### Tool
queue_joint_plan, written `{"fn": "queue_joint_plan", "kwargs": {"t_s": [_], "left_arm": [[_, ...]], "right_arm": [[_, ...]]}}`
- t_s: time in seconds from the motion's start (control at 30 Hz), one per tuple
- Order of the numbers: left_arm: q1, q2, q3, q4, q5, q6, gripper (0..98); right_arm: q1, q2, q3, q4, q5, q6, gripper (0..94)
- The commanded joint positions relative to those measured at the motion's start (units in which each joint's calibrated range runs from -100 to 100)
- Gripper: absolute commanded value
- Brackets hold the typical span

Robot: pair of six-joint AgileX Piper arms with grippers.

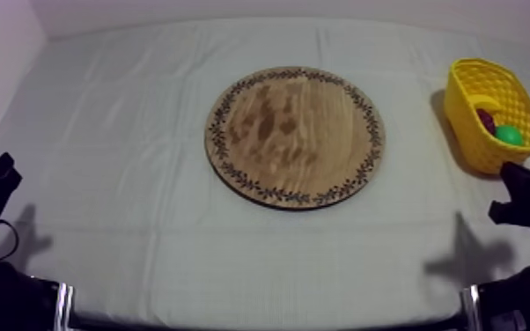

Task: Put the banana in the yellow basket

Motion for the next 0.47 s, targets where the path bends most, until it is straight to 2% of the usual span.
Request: {"fn": "queue_joint_plan", "kwargs": {"t_s": [0.0, 0.23, 0.43], "left_arm": [[0.0, 0.0, 0.0, -0.01, 0.0, 0.0, 0.1], [0.0, 0.0, 0.0, -0.01, 0.0, 0.0, 0.1], [0.0, 0.0, 0.0, -0.01, 0.0, 0.0, 0.1]], "right_arm": [[-0.1, -0.4, 0.5, 1.1, -1.8, -3.1, 0.3], [-0.8, -0.6, 1.1, 1.9, -3.1, 4.8, 0.3], [-1.1, -0.7, 1.1, 1.9, -3.2, 6.3, 0.3]]}}
